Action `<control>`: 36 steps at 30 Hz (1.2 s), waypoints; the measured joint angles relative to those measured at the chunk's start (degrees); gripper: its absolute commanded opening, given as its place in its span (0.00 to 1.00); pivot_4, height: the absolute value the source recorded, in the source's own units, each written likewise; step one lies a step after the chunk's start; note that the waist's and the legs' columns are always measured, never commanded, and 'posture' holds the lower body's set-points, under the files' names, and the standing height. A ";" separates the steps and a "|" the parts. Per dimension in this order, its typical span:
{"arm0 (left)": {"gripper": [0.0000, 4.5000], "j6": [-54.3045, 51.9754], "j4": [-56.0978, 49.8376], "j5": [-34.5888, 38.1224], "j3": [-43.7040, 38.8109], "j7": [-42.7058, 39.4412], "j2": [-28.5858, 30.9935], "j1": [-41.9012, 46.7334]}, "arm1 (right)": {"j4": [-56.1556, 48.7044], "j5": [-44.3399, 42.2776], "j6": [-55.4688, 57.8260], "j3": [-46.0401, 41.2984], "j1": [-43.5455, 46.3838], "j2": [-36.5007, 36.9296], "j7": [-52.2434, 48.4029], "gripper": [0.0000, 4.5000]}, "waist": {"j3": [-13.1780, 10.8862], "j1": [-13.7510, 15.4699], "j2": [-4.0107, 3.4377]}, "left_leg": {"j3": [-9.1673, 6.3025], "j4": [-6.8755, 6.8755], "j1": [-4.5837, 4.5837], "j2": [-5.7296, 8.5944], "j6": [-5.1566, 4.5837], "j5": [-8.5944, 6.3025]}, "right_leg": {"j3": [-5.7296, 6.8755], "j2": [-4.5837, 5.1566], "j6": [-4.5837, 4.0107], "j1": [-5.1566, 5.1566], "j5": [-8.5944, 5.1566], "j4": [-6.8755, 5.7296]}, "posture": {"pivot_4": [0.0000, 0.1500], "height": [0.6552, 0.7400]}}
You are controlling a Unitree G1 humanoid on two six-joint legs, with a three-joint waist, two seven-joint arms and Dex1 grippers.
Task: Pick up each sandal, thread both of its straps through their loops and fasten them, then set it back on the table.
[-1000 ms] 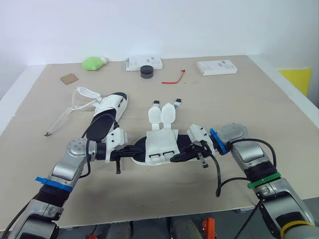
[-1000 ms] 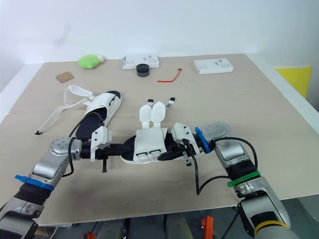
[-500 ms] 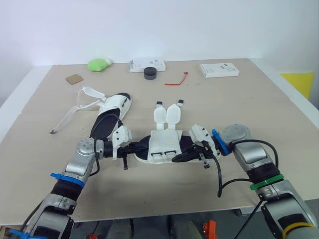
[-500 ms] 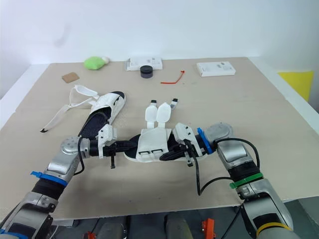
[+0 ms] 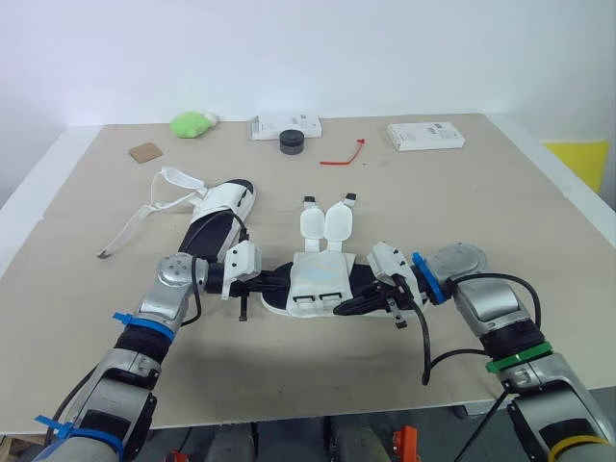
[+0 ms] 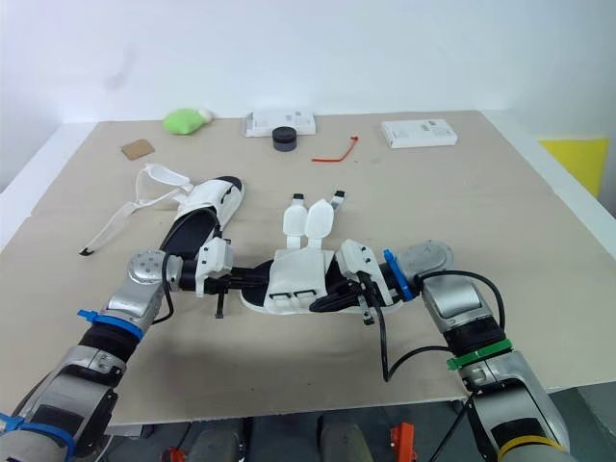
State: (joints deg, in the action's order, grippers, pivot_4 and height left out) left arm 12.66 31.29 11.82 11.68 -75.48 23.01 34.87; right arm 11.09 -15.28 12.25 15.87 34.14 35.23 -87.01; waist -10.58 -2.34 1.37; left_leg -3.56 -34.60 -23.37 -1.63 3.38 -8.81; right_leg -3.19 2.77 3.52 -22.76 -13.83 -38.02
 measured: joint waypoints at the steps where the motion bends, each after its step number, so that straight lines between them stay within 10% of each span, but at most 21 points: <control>1: 0.02 -0.73 -0.78 0.27 -0.34 -0.21 -0.23 -0.62 | -0.41 0.01 0.12 -0.05 -0.16 0.05 0.04 0.00 | 0.00 -0.01 0.00 | 0.00 0.01 -0.01 0.00 0.00 0.00 | -0.01 0.00 0.01 -0.01 -0.01 0.00 | 1.00 1.00; 36: 0.02 -3.04 -2.50 -0.34 -1.04 -1.78 -1.20 -4.21 | 0.21 -0.16 2.15 -0.20 -1.28 -0.35 -0.02 0.00 | 1.51 -0.18 -0.12 | -0.08 0.09 0.32 -0.03 0.32 -0.61 | -0.04 -0.12 -0.02 0.50 -0.89 0.03 | 1.00 1.00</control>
State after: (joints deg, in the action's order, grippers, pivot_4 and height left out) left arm 9.62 28.79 11.48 10.64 -77.26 21.81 30.66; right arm 11.30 -15.44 14.40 15.66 32.87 34.88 -87.02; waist -9.07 -2.52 1.25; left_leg -3.64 -34.51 -23.05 -1.65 3.70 -9.41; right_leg -3.23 2.64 3.50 -22.26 -14.73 -37.99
